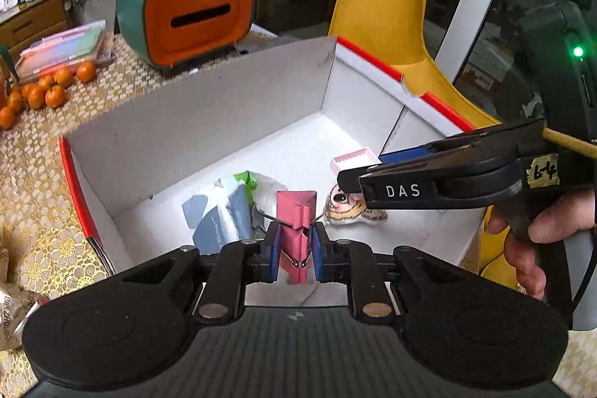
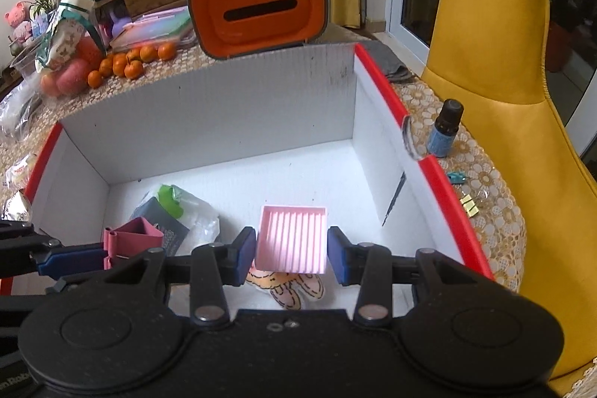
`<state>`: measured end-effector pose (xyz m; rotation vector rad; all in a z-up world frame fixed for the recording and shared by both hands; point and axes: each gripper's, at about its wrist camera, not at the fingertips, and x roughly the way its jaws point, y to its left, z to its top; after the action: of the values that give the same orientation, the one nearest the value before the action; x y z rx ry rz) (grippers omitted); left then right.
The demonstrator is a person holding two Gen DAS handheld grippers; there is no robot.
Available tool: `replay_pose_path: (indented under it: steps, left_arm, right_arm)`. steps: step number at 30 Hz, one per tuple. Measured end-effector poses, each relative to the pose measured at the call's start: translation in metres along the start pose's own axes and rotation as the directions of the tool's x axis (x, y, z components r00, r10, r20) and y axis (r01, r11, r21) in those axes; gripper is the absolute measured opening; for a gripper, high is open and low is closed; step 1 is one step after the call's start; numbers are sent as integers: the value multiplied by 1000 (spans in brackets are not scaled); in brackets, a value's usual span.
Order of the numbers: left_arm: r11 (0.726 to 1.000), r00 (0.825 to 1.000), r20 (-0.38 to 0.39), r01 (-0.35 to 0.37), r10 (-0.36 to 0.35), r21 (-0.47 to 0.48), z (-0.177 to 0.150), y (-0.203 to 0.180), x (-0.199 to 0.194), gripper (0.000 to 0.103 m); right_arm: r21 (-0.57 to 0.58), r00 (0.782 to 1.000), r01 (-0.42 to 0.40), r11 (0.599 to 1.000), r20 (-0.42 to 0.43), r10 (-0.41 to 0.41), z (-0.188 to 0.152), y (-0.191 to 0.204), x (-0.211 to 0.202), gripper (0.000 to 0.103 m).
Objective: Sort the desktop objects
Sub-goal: 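Open the right tool to drop the comb while the left tool releases the binder clip into the box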
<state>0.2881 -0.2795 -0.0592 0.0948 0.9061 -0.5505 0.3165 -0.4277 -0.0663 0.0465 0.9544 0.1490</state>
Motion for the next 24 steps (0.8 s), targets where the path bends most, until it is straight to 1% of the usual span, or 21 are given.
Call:
replay_pose_path:
  steps: [4,9,13,16,18,24]
  left_arm:
    - [1000,999,-36,17,-17,-8,-1,3,5,16]
    - [1000,998,-56,29,-29,-6,-4,2,5,16]
    - [999,997,-62,47,-47,-9,-6,1,3,16]
    - [999,997,-61,40,-41,-9,-6,0,0,16]
    - [999,998,-60,36,-36,-7,-6,-1,-2,16]
    - [1000,999,-36,27,-27,-15,-7,-2,-12,16]
  right_arm:
    - [3,1000,-1,1000,-16,1,-1,1,4,41]
    - [9,1000,-4,1000,-29,4,-4,2,7,42]
    - [10,1000,0,1000,-31,1,-7,1,6,45]
    - [20,999,-7,1000,-32,8,-9,-1,3,47]
    - [20,1000,-3,1000,-22,4,-11,-1,0,63]
    - [22,1000,-9,1000,4,9,-10,-3,-11,65]
